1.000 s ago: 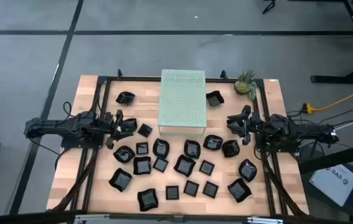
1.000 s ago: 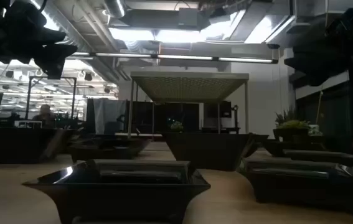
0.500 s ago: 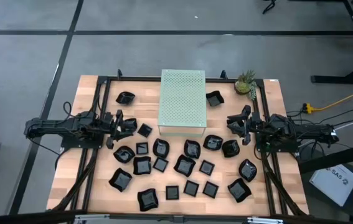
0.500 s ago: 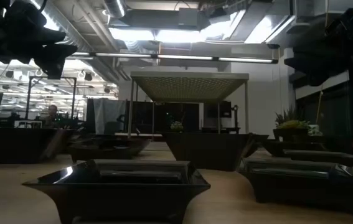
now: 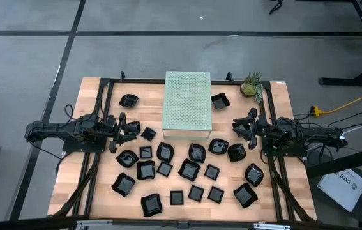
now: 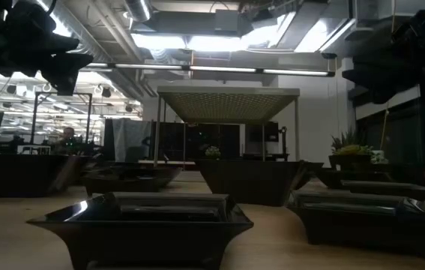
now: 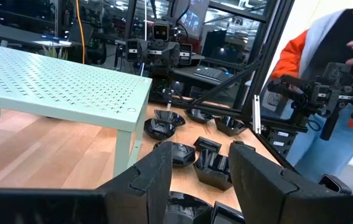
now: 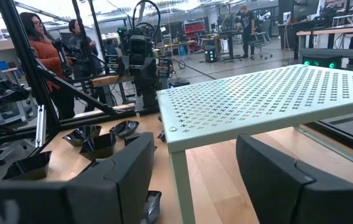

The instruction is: Pick & Place Mini shaped plates

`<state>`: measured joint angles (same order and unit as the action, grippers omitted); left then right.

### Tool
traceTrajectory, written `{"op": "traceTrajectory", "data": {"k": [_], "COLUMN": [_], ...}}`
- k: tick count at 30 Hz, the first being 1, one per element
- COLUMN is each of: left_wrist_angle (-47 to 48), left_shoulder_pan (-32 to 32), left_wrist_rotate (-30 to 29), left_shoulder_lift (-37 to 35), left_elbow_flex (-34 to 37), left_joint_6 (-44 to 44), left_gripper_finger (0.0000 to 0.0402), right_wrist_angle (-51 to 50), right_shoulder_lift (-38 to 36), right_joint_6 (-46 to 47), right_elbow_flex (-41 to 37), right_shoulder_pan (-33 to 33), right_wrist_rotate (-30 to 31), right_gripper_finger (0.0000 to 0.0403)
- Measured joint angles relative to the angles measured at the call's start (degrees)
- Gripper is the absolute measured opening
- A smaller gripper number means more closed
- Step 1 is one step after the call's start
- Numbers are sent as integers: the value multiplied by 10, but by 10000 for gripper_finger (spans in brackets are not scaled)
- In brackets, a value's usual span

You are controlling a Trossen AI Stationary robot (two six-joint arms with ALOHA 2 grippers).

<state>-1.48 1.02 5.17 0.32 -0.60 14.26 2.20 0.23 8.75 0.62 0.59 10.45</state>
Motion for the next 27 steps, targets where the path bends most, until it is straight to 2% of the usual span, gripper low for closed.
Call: {"op": "traceTrajectory", "data": {"k": [19, 23, 27], "left_wrist_angle": [0, 0, 0], "left_shoulder_pan": [0, 0, 0], "left_wrist_rotate": [0, 0, 0], "left_shoulder_lift": [0, 0, 0], "left_elbow_flex": [0, 0, 0], "left_joint_6": [0, 0, 0], "left_gripper_finger": [152, 152, 152], "right_wrist_angle": [-9, -66, -169], "right_shoulder_lift": [0, 11, 42], "right_joint_6": [-2, -2, -2], "right_elbow_flex": [6, 59, 143], "right_shoulder_pan": [0, 0, -4], "right_wrist_rotate": [0, 0, 5], "right_gripper_finger": [226, 226, 226]}}
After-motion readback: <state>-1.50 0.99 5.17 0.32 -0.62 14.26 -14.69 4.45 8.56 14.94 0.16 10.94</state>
